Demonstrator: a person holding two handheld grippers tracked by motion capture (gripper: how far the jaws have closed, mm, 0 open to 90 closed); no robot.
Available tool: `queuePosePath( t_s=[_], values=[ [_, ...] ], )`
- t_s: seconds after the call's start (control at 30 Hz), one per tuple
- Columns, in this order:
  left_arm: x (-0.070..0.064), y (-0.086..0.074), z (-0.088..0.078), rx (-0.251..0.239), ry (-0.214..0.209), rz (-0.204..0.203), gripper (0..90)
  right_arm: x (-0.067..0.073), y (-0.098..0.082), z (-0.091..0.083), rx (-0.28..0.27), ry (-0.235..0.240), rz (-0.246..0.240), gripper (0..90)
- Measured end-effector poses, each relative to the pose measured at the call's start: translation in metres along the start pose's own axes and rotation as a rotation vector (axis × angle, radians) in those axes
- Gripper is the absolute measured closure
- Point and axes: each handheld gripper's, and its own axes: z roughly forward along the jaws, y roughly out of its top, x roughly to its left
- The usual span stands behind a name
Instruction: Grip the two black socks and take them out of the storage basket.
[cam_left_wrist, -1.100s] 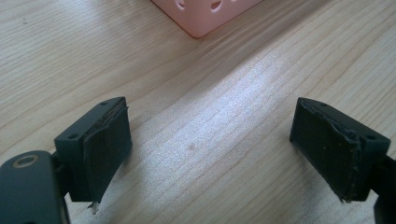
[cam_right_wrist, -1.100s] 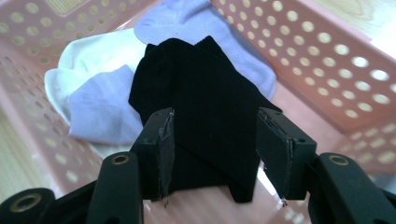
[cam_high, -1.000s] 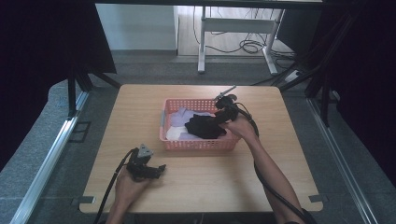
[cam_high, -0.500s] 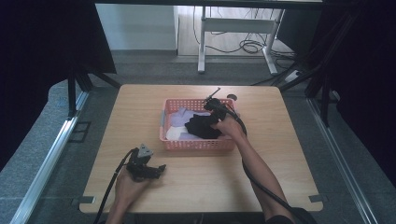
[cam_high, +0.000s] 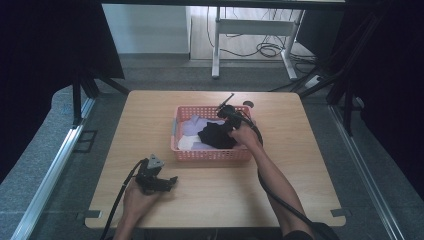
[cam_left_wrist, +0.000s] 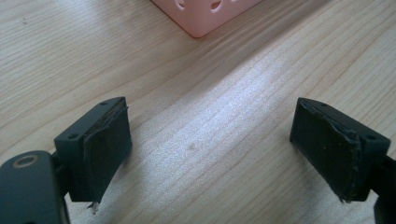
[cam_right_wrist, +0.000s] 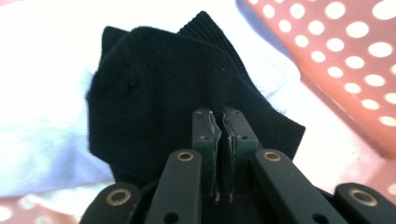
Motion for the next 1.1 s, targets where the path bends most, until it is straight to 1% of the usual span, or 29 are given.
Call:
queuePosePath(
  t_s=[0.03,0.07,0.13,0.17,0.2,0.23,0.33,0.37,0.4,0.43,0.47,0.5,0.53,0.57,0.63,0.73,0.77,0.83,0.87,0.97,1.1],
  values=[
    [0.000,0.000,0.000,-0.001,-0.001,-0.001,12.2,-0.001,0.000,-0.004,-0.011,0.001,0.003,85.0],
    [0.000,0.000,0.000,-0.001,-0.001,-0.001,12.2,-0.003,0.000,-0.011,-0.036,0.012,0.010,85.1],
    [0.000,0.000,0.000,0.000,0.000,0.000,12.2,-0.003,0.000,-0.014,-0.046,0.014,0.011,85.1],
    [0.000,0.000,0.000,0.000,0.000,0.000,12.2,-0.004,0.000,-0.023,-0.071,0.022,0.015,85.1],
    [0.000,0.000,0.000,0.000,0.000,0.000,12.2,-0.004,0.000,-0.027,-0.079,0.023,0.015,85.2],
    [0.000,0.000,0.000,0.000,0.000,0.000,12.2,-0.004,0.000,-0.027,-0.079,0.023,0.015,85.2],
    [0.000,0.000,0.000,0.000,0.000,0.000,12.2,-0.004,0.000,-0.038,-0.109,0.028,0.012,85.4],
    [0.000,0.000,0.000,0.000,-0.001,0.000,12.2,-0.003,0.001,-0.044,-0.122,0.027,0.010,85.3],
    [0.000,0.000,0.000,0.000,-0.001,0.000,12.2,-0.003,0.001,-0.044,-0.122,0.027,0.010,85.3],
    [0.000,0.000,0.000,-0.001,-0.001,0.000,12.2,-0.002,0.002,-0.051,-0.141,0.030,0.007,85.2],
    [0.000,0.000,0.000,-0.001,-0.001,0.000,12.2,-0.002,0.002,-0.051,-0.141,0.030,0.007,85.2],
    [0.000,0.000,0.000,-0.001,-0.001,0.000,12.2,-0.001,0.003,-0.057,-0.155,0.033,0.002,85.0],
    [0.000,0.000,0.000,-0.002,-0.001,-0.001,12.2,-0.001,0.003,-0.057,-0.155,0.033,0.002,85.0],
    [0.000,0.000,0.000,-0.002,-0.001,-0.001,12.2,0.000,0.004,-0.064,-0.172,0.042,-0.009,85.0],
    [0.000,0.000,0.000,-0.002,-0.001,-0.001,12.2,0.001,0.004,-0.066,-0.179,0.044,-0.013,85.0],
    [0.000,0.000,0.000,-0.001,-0.001,0.000,12.2,0.004,0.005,-0.075,-0.202,0.045,-0.024,85.0],
    [0.000,0.000,0.000,-0.001,0.000,0.000,12.2,0.005,0.005,-0.081,-0.214,0.043,-0.031,85.0],
    [0.000,0.000,0.000,-0.001,0.000,0.000,12.2,0.006,0.005,-0.084,-0.219,0.044,-0.034,85.0],
    [0.000,0.000,0.000,0.000,0.000,0.004,12.2,0.007,0.006,-0.088,-0.227,0.041,-0.035,85.0],
    [0.000,0.000,0.000,-0.003,0.001,-0.005,12.2,0.008,0.006,-0.097,-0.241,0.035,-0.042,85.0],
    [0.000,0.000,0.000,-0.003,0.002,-0.001,12.2,0.006,0.003,-0.108,-0.260,0.025,-0.041,85.0]
  ],
)
